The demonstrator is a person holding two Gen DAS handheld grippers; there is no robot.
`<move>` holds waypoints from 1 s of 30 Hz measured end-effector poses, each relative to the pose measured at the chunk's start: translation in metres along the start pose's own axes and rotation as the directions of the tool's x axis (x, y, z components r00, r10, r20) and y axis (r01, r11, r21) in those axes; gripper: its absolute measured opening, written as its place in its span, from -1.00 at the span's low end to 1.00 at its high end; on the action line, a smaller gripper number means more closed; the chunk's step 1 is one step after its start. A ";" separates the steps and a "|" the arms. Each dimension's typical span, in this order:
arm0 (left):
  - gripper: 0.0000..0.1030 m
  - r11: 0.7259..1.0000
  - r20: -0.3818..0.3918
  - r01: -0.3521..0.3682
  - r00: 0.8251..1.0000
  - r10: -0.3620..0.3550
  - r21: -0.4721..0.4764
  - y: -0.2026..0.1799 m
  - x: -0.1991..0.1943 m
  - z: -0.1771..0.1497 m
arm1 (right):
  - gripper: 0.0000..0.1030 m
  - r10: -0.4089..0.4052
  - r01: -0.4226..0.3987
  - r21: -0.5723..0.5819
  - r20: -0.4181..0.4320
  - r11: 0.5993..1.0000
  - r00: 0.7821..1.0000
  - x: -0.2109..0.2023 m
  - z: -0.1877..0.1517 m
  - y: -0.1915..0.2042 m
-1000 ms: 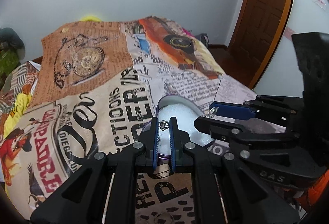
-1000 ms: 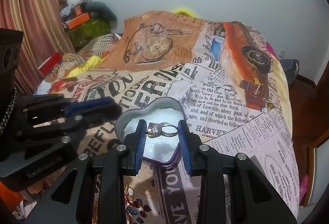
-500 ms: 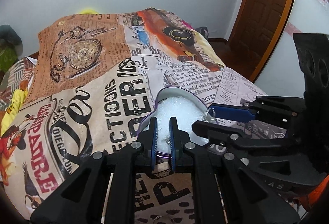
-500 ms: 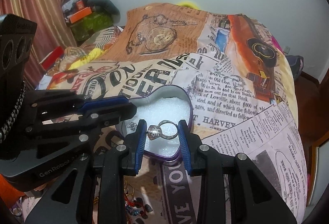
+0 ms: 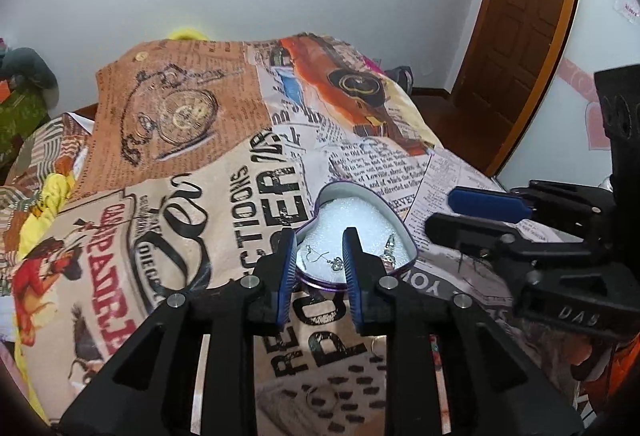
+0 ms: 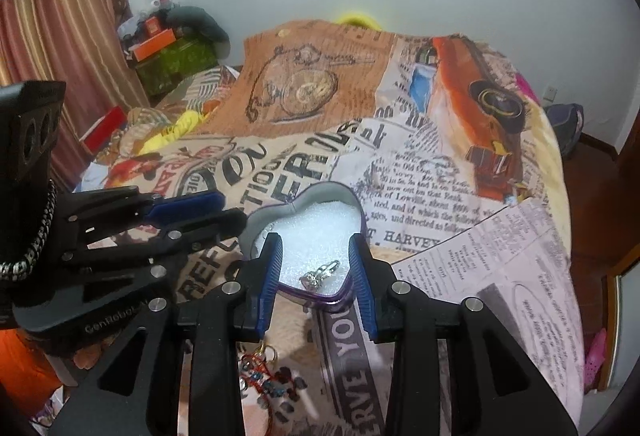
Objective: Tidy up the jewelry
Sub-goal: 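Withdraw both grippers from the tin back to the jewelry pile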
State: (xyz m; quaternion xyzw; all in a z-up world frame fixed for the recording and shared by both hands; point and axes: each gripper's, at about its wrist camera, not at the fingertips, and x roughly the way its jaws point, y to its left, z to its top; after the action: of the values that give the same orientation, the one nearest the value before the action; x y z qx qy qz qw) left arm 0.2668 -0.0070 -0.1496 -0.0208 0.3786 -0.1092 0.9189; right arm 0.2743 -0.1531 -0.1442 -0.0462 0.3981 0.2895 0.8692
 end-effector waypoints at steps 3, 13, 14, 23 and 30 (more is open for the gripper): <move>-0.56 1.000 0.020 -0.011 1.000 0.011 0.002 -0.001 -0.019 -0.002 | -0.39 -0.013 0.013 0.003 0.019 1.000 1.000 -0.014 0.000 0.002; -0.56 1.000 0.030 -0.022 0.999 0.022 0.015 -0.012 -0.068 -0.019 | -0.39 -0.058 0.057 0.030 0.050 0.998 0.997 -0.058 -0.011 0.010; -0.56 1.000 0.028 -0.018 0.999 0.017 0.016 -0.014 -0.072 -0.021 | -0.39 -0.063 0.062 0.029 0.051 0.998 0.997 -0.061 -0.014 0.011; -0.55 0.999 -0.023 -0.021 1.000 0.022 0.041 -0.026 -0.079 -0.044 | -0.39 -0.095 0.094 0.025 0.016 0.995 0.995 -0.069 -0.038 0.022; -0.55 1.000 -0.103 -0.019 0.995 0.017 -0.021 -0.014 -0.064 -0.072 | -0.39 -0.098 0.099 0.039 -0.032 0.994 0.995 -0.064 -0.060 0.024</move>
State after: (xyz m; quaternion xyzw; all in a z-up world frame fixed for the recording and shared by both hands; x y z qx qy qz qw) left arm 0.1697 -0.0031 -0.1544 -0.0219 0.4269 -0.0978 0.8987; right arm 0.1885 -0.1817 -0.1359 -0.0525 0.4140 0.2374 0.8772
